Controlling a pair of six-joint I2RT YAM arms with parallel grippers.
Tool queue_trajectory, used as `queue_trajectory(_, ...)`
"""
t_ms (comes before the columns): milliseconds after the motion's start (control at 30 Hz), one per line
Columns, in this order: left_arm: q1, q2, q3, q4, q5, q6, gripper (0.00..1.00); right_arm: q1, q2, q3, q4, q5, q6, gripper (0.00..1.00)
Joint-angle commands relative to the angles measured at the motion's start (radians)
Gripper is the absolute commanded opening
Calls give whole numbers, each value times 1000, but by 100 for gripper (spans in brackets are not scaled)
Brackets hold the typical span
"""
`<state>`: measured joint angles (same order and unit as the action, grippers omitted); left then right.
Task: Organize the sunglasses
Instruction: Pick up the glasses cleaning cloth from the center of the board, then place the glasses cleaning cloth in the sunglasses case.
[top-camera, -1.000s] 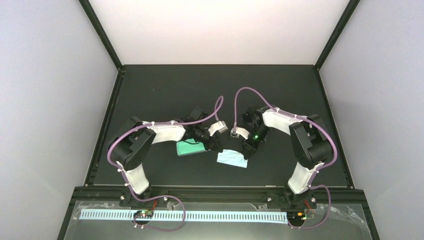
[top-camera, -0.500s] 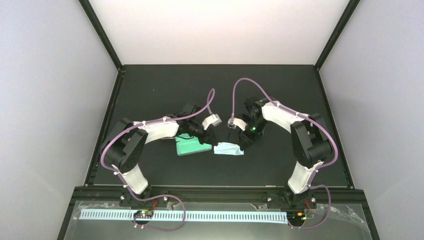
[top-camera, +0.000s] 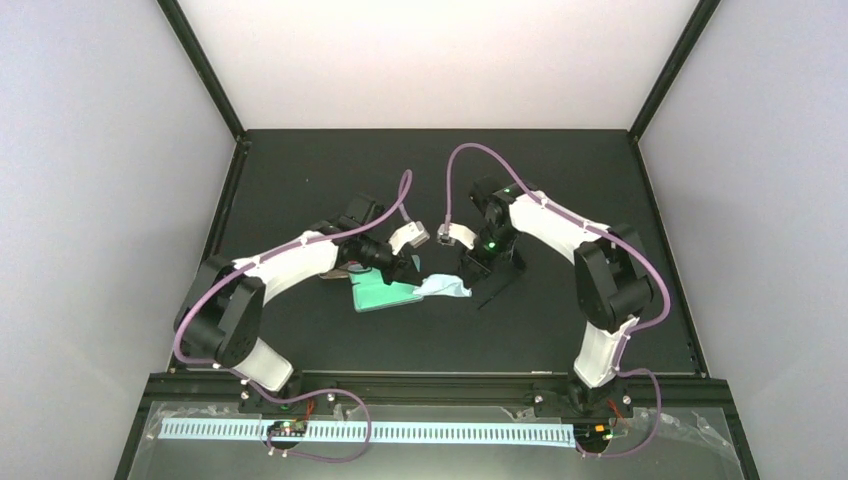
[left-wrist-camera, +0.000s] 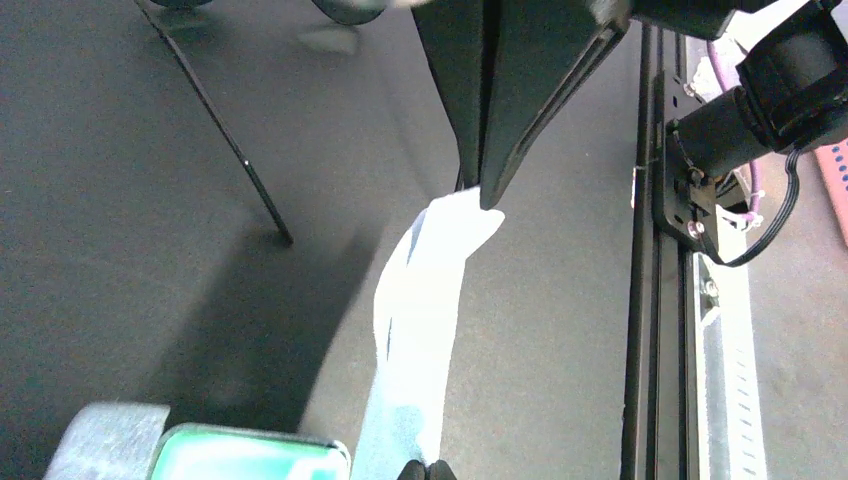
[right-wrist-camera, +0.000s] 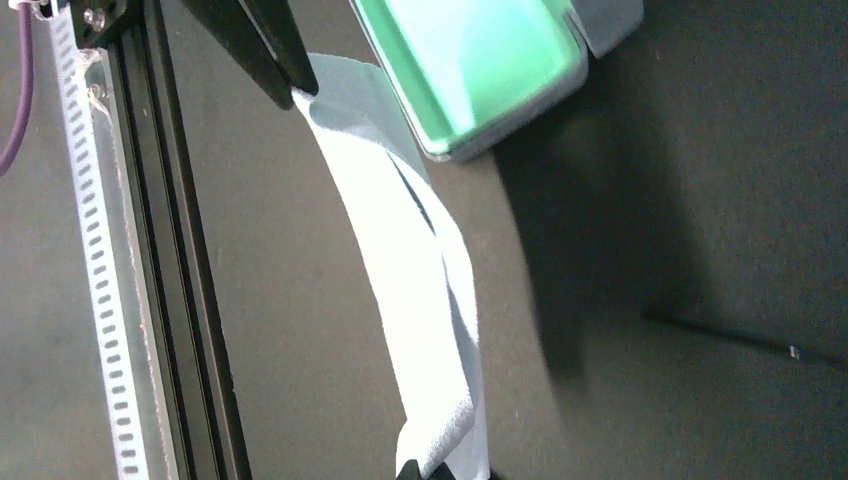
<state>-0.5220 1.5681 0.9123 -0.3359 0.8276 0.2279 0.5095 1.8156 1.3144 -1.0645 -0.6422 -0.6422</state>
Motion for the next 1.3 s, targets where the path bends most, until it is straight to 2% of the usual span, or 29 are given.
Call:
queue_trajectory(0,26,-80,2,-121,-26,88,1,53,34,66,-2,-24,34,1)
queue_trajectory(300,102,-203,-27,-332,-106,255,1,158,117,200,37,-21,129,1)
queue_trajectory(667,193,-271,-97,-403,-152,407,1,235,211,315,53,-29,171,1)
queue_trajectory(1267,223,-331,-155,-417,-152,431,1,297,257,324,78,-49,195,1)
